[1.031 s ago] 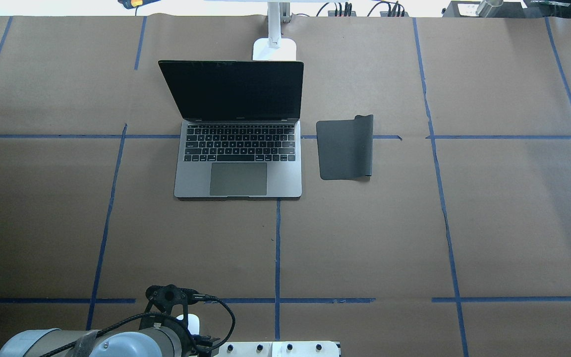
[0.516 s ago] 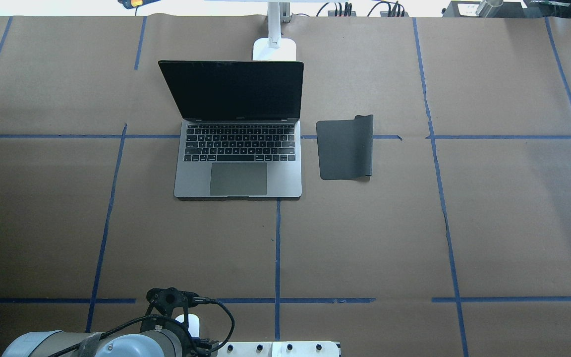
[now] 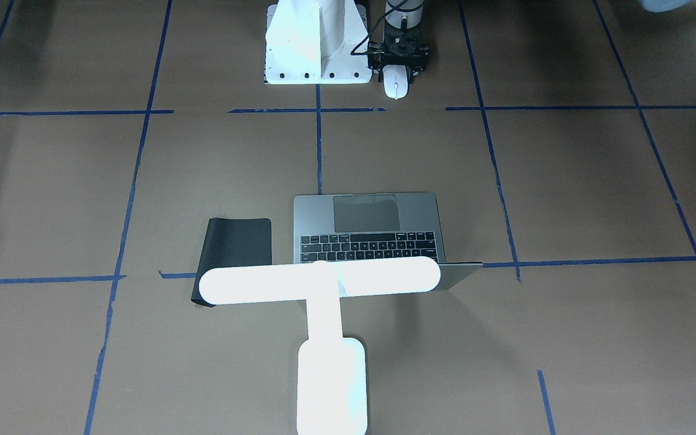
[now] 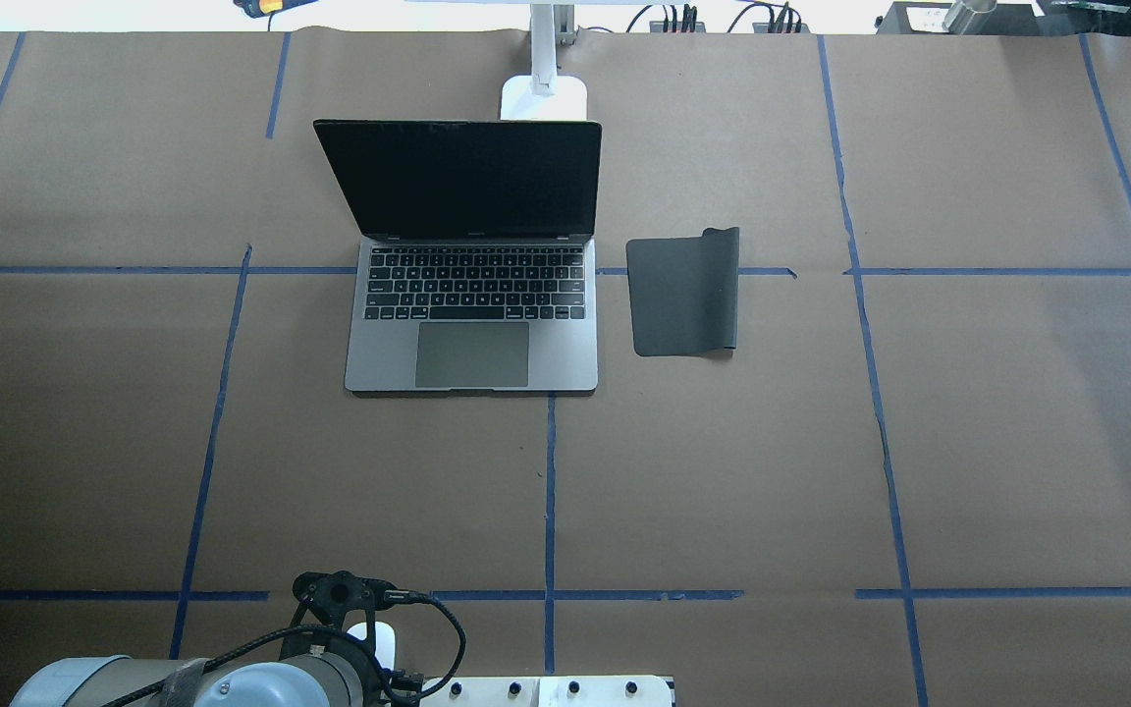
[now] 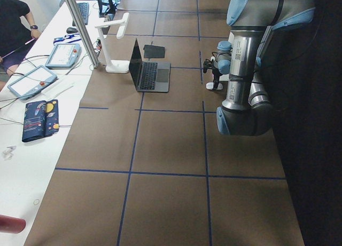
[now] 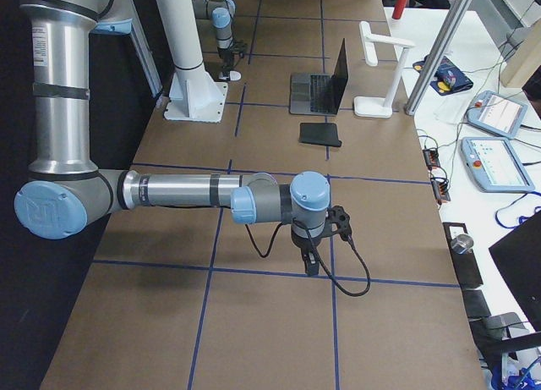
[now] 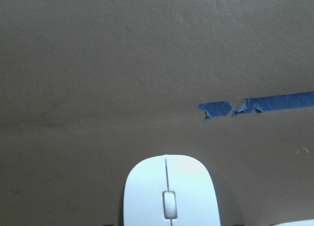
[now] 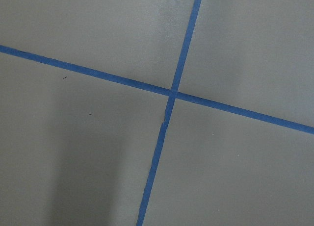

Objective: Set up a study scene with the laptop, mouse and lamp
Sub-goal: 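Lower the left gripper onto the white mouse and grasp it, then carry the white mouse with the left gripper over the mouse pad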

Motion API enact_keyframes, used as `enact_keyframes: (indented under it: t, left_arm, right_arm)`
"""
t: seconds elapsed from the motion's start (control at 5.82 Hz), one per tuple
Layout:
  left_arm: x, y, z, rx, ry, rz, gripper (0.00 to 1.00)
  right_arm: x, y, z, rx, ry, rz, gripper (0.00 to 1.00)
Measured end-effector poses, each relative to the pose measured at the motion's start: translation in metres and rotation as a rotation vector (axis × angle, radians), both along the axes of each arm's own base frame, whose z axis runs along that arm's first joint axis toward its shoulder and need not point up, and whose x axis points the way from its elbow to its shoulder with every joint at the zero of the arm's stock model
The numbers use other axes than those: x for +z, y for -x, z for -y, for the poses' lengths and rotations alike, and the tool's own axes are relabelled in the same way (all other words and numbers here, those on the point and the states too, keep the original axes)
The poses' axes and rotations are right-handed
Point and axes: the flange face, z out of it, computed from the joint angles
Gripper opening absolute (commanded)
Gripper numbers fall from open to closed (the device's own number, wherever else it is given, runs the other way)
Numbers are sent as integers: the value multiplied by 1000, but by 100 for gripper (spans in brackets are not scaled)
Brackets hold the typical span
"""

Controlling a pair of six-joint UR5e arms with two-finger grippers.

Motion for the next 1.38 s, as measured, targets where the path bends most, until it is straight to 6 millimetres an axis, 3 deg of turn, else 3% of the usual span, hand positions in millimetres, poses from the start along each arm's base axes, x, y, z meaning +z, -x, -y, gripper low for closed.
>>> enact_keyframes:
  t: [0.52, 0.69, 1.03, 1.38]
  left_arm:
    - [-8, 6, 2, 11, 12, -18, 37]
    - [-14, 12, 12, 0, 15, -31, 36]
    - [-33, 24, 49, -50, 5, -67, 36]
    - [-77, 29, 97, -102, -32, -84, 35]
  right_arm:
    - [0, 0, 0, 1, 1, -1, 100]
    - [0, 0, -1, 1, 2, -1, 100]
    - [1, 0, -1, 2, 3, -1, 100]
    - [1, 0, -1, 2, 4, -2, 100]
